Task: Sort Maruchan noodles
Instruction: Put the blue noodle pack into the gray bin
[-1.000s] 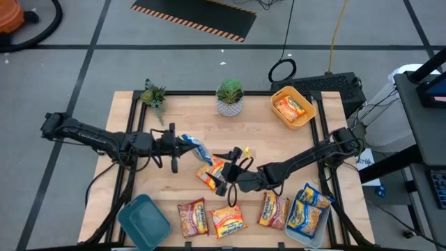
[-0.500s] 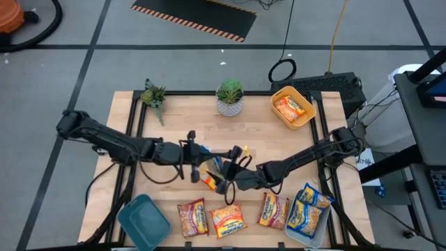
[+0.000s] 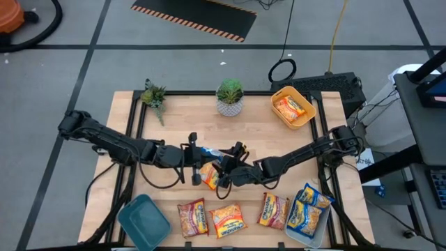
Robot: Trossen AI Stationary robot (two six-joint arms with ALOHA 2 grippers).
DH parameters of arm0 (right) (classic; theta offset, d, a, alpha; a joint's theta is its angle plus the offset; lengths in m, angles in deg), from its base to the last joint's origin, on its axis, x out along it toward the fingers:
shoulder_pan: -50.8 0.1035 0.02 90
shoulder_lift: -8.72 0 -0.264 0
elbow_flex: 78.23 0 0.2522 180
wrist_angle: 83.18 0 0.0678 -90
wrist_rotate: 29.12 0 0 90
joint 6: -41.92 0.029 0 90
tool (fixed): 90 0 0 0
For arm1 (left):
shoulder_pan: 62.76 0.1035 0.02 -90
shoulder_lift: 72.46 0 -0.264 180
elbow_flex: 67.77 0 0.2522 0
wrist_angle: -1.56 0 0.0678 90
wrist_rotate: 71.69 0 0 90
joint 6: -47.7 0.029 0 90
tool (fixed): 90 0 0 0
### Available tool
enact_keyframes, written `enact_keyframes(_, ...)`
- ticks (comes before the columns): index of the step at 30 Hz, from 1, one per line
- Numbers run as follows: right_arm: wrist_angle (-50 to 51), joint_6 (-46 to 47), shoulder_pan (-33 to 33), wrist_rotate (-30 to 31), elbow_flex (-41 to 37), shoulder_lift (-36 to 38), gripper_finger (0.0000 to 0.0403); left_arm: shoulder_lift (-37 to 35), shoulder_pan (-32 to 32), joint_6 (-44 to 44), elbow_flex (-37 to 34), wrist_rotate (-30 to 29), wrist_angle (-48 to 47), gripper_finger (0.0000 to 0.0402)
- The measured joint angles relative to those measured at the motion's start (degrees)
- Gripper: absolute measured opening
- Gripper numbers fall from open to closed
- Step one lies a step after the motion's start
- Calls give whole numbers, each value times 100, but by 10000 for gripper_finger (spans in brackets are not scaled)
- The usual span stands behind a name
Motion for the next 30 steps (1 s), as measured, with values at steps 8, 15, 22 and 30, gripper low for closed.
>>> enact_keyframes(8,301,-310,0,-5,0,156,219,0,2,3,0,1,-74,1)
enact_keyframes(15,604,-308,26,-139,-2,372,169,-2,3,4,-2,4,-44,1)
enact_keyframes(22,1086,-126,28,-630,-2,685,152,-2,-69,105,-4,132,101,35)
enact_keyframes(30,1918,7,120,-1168,-4,1211,150,-2,-221,109,-7,175,405,159)
